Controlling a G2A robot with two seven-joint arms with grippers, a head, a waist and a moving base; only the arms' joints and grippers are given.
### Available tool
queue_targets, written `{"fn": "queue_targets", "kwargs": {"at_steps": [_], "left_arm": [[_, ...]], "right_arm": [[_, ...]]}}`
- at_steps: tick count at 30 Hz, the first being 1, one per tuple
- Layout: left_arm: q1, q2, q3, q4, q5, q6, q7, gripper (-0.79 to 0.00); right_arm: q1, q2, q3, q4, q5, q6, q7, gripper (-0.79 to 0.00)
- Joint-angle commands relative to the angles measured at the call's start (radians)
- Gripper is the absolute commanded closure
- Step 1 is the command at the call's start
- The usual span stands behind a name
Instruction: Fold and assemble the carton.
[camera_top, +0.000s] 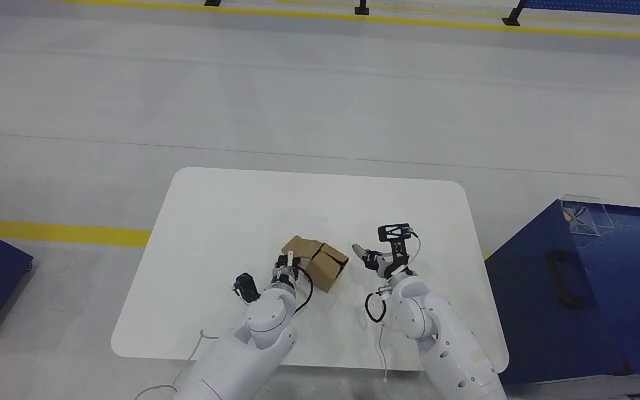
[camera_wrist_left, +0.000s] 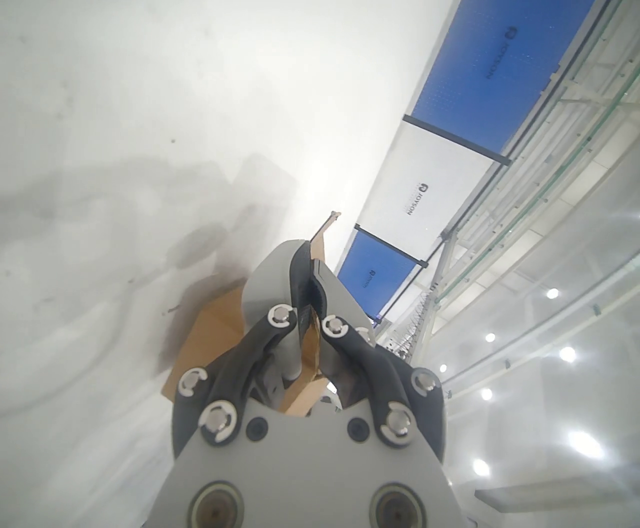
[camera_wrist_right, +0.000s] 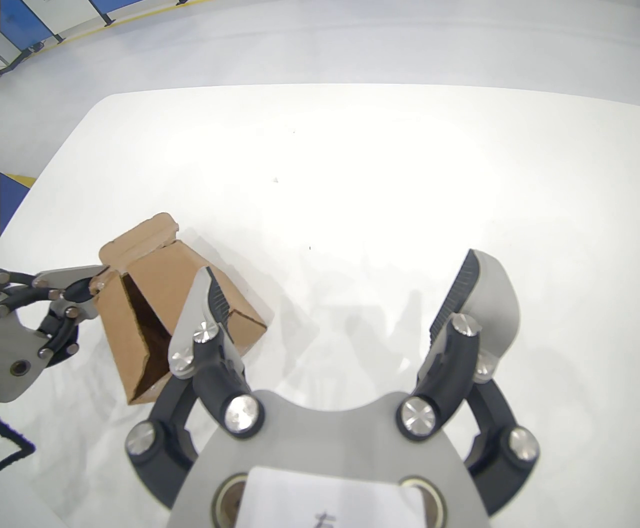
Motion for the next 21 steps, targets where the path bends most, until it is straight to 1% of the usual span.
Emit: {"fn": "queue_targets", "kwargs": {"at_steps": [1, 4, 7, 10, 12, 16, 21], "left_arm": [[0.040, 0.009, -0.011, -0.056, 0.106, -0.035, 0.022, 0.000], [0.095, 0.018, -0.021, -0.120, 0.225, -0.066, 0.054, 0.000], [0.144, 0.022, -0.053, -0.183, 0.216, -0.084, 0.015, 0.000], [0.169, 0.025, -0.070, -0.239, 0.236, -0.045, -0.013, 0.000], [0.182, 0.027, -0.071, -0.281, 0.282, -0.005, -0.017, 0.000], [0.182, 0.027, -0.071, -0.281, 0.282, -0.005, -0.017, 0.000], [0.182, 0.027, -0.071, -0.281, 0.282, -0.005, -0.017, 0.000]], "right_arm": [[0.000, 0.000, 0.000, 0.000, 0.000, 0.000, 0.000, -0.785], [0.000, 0.000, 0.000, 0.000, 0.000, 0.000, 0.000, -0.785], [0.000, 0.000, 0.000, 0.000, 0.000, 0.000, 0.000, -0.785], [0.000, 0.000, 0.000, 0.000, 0.000, 0.000, 0.000, -0.785], [-0.006, 0.000, 0.005, -0.010, 0.014, -0.010, -0.006, -0.785], [-0.019, 0.003, 0.043, -0.047, 0.037, -0.010, -0.043, -0.785], [-0.062, 0.016, 0.146, -0.119, 0.111, -0.043, -0.051, -0.785]]}}
